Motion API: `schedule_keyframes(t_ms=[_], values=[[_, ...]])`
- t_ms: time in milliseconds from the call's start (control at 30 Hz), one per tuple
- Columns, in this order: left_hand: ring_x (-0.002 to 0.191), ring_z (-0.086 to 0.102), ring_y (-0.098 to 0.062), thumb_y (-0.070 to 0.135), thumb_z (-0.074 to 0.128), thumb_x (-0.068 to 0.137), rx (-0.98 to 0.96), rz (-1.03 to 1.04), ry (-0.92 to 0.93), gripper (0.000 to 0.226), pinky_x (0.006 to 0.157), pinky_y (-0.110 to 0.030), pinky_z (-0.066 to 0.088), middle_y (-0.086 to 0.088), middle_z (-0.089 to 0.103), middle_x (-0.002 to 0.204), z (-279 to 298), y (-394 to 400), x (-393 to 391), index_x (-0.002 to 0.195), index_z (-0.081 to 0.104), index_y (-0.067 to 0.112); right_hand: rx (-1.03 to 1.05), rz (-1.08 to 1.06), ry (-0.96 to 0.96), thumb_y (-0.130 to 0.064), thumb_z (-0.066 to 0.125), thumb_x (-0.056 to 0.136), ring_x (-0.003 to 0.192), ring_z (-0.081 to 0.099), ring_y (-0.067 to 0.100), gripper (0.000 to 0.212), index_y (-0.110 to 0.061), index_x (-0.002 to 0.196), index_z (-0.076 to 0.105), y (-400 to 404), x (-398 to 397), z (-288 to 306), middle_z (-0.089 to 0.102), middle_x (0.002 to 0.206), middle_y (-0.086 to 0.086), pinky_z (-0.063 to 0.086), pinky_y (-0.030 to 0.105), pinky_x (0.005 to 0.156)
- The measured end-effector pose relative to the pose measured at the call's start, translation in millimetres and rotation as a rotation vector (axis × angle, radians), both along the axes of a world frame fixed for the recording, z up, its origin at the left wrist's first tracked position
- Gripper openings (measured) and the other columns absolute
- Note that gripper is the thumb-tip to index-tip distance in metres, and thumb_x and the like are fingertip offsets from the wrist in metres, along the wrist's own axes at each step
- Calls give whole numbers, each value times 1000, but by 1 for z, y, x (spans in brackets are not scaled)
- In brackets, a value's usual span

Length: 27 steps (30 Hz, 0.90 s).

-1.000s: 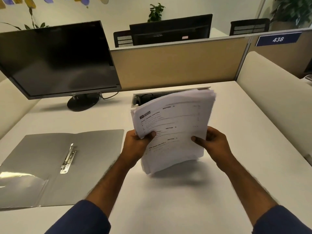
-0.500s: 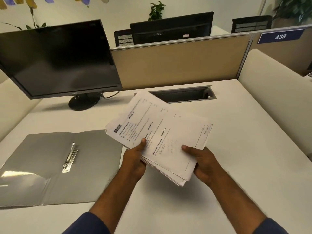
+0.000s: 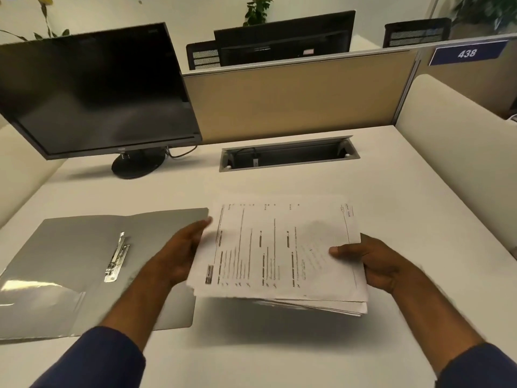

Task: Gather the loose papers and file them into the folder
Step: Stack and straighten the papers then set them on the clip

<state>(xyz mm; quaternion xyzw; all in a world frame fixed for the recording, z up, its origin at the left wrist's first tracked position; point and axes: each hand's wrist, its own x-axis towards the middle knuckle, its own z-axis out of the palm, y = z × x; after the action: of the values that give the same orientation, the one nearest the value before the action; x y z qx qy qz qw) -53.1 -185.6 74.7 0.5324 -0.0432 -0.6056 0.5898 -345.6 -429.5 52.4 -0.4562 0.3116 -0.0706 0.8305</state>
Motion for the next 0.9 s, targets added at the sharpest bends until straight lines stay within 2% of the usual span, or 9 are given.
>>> schedule_keyframes(t_ms=[100,200,333,433,533,633,733,833,900], values=[[110,65,-45,14,68,87,109,-104,-220,46,91,-58,55,-23,66,124,-5,-9,-7,131,58,3,-73,133,120,3,75,72,107,67,41,50,-3,121,64,-5,2,4,70,117,20,56,51,89],[102,70,-41,7,69,87,130,-78,-404,36,89,-57,55,-21,71,115,-14,-16,-14,123,62,1,-219,100,261,6,74,75,104,67,41,44,-1,117,65,-4,9,8,71,113,21,52,54,95],[104,69,-40,9,71,86,-39,81,-587,28,83,-52,60,-15,75,108,-16,-21,-21,114,68,5,-464,-105,200,0,76,76,93,72,25,32,-9,105,69,4,19,15,74,104,11,59,33,73],[102,69,-37,13,73,81,-224,199,-661,33,81,-51,60,-14,74,108,-5,-24,-23,114,69,15,-642,-330,91,-8,79,77,76,72,12,20,-23,87,70,13,25,21,75,92,-2,57,22,61],[100,70,-34,15,73,80,-318,211,-732,41,79,-47,61,-15,72,110,3,-24,-22,120,66,16,-724,-458,58,-13,81,76,77,70,15,18,-27,78,70,17,27,22,74,83,-8,57,27,64],[98,71,-33,30,82,68,-269,197,-777,54,75,-39,61,-12,74,106,4,-23,-20,116,67,12,-695,-423,24,-19,87,68,82,72,11,30,-27,92,71,19,20,20,75,92,-6,58,23,65],[95,71,-25,31,77,75,-280,251,-837,43,72,-29,60,-6,75,105,5,-26,-19,114,65,16,-686,-464,-86,-29,89,65,88,70,11,46,-26,106,68,18,15,28,74,99,-6,57,22,66],[84,70,-17,44,65,83,-299,359,-848,34,67,-24,56,-4,74,93,11,-32,-23,104,65,18,-719,-523,-218,-42,74,73,89,67,10,42,-17,106,70,18,17,39,73,99,-6,53,20,68],[76,68,-17,59,56,82,-247,419,-849,39,66,-25,53,-3,71,81,16,-38,-26,89,65,22,-685,-611,-235,-50,64,77,86,65,11,39,-17,97,73,19,22,44,73,92,-8,50,22,71]])
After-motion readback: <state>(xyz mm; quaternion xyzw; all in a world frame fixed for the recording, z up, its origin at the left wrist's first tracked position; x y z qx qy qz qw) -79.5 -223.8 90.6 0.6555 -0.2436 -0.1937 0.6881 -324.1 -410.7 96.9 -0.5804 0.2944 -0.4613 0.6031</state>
